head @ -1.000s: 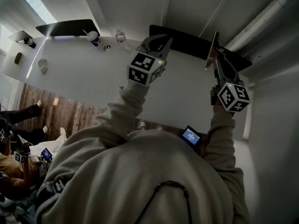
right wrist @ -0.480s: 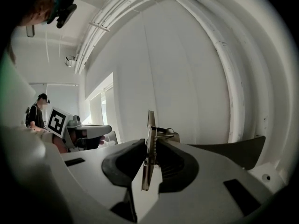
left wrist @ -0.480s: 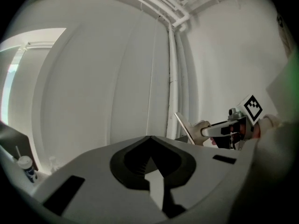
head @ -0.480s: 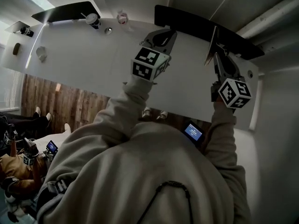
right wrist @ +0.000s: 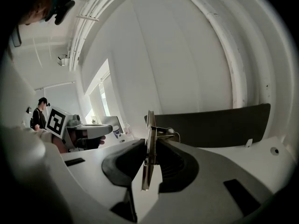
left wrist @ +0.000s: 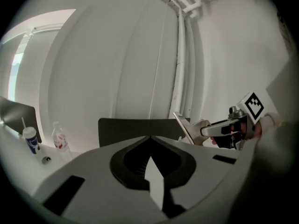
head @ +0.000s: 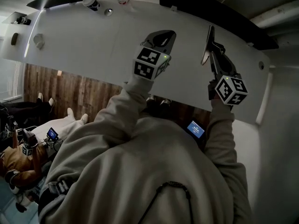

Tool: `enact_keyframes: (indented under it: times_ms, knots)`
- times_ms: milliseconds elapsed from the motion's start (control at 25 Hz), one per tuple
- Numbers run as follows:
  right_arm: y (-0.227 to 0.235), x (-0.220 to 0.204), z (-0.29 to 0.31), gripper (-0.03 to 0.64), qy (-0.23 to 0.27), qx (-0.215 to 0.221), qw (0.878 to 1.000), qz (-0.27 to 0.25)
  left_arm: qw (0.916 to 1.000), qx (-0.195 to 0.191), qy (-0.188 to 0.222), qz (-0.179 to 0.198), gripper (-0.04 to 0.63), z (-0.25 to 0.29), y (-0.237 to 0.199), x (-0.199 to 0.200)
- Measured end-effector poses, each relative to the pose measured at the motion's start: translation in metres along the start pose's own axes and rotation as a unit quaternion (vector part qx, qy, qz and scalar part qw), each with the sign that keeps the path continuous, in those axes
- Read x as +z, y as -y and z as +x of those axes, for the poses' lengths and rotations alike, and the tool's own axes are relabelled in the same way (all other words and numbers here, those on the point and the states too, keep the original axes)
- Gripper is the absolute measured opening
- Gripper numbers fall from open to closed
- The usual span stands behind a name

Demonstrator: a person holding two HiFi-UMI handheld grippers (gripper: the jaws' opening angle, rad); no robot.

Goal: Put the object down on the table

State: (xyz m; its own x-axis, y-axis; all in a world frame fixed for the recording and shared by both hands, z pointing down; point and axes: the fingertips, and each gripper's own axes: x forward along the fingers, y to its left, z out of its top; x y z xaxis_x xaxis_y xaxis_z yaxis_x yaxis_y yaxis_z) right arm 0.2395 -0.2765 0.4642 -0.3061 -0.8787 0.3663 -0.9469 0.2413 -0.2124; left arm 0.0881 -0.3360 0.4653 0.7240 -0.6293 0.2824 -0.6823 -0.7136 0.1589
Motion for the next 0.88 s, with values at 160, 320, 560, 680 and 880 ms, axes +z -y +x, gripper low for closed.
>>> enact_keyframes:
  times_ms: [160, 320, 560, 680, 880]
  knots:
    - [0.005, -0.025, 0.008, 0.094, -0.025, 0.009, 0.999, 0.02, 0.9995, 0.005, -0.022, -0.021, 0.005, 0.003, -0.004, -0.029]
    - [0.002, -0.054, 0.022, 0.095, -0.042, 0.024, 0.998, 0.034, 0.9986, 0.005, -0.038, -0.036, 0.005, 0.006, -0.002, -0.058]
    - [-0.005, -0.124, 0.042, 0.095, -0.079, 0.05, 0.994, 0.06, 0.9953, -0.002, -0.078, -0.058, 0.005, 0.013, 0.005, -0.117]
    - [0.009, -0.166, 0.05, 0.095, -0.1, 0.055, 0.991, 0.073, 0.9928, -0.002, -0.1, -0.065, 0.005, 0.027, 0.012, -0.158]
    - [0.015, -0.221, 0.051, 0.095, -0.142, 0.055, 0.985, 0.085, 0.9887, -0.003, -0.131, -0.073, 0.005, 0.028, 0.022, -0.207]
